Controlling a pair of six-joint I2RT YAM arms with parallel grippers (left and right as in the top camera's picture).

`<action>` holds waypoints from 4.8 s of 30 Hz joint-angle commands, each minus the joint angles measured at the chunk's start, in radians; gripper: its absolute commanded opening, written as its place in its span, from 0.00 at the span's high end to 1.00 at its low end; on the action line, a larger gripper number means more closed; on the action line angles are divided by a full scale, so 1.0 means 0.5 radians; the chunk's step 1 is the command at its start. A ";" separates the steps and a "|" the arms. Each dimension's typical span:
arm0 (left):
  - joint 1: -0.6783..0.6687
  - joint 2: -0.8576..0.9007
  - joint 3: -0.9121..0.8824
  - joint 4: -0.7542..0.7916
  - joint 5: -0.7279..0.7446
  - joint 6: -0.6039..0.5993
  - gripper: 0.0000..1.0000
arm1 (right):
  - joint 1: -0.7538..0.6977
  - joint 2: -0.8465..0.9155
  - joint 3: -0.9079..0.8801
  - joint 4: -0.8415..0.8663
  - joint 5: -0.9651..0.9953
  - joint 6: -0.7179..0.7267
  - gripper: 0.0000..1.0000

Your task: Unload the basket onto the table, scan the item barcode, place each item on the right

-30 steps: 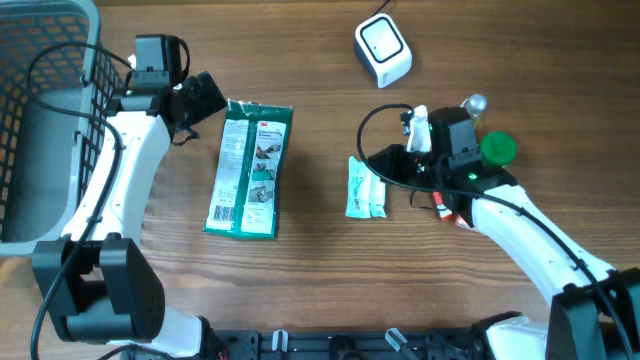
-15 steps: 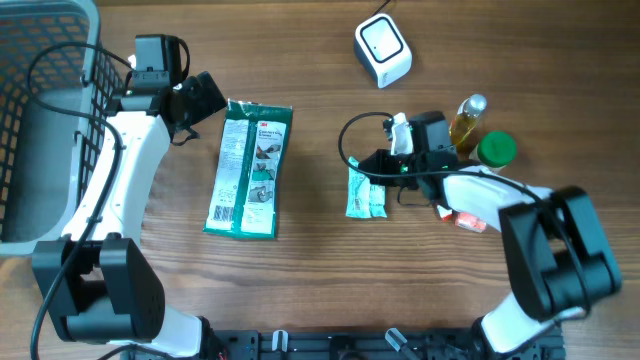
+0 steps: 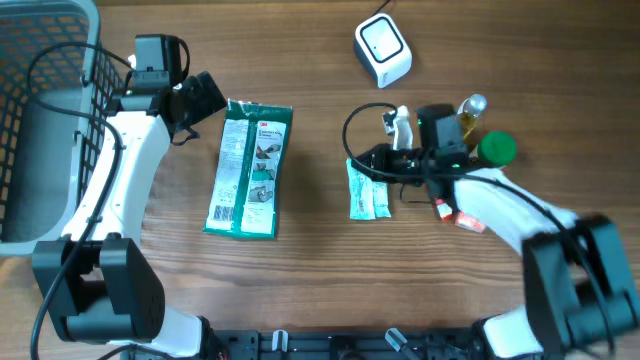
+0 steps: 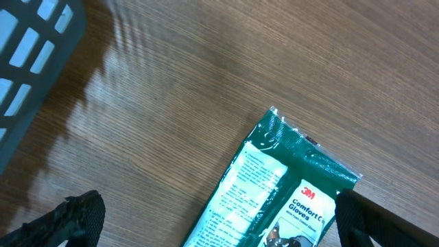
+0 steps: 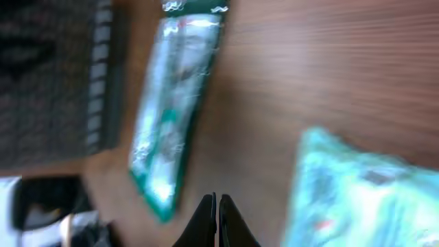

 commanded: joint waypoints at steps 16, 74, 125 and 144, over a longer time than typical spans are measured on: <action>0.002 -0.005 0.015 0.004 -0.025 0.003 0.00 | -0.005 0.346 -0.014 -0.790 0.562 0.197 0.96; 0.002 -0.005 0.015 0.004 -0.025 0.003 0.00 | 0.739 -0.034 -0.133 -0.355 0.647 0.891 0.82; 0.002 -0.005 0.014 0.004 -0.025 0.003 0.00 | 0.417 -0.311 -0.150 -0.325 1.985 0.747 0.78; 0.001 -0.005 0.014 0.301 -0.025 0.002 0.00 | 0.417 -0.304 -0.150 -0.442 1.937 0.747 0.50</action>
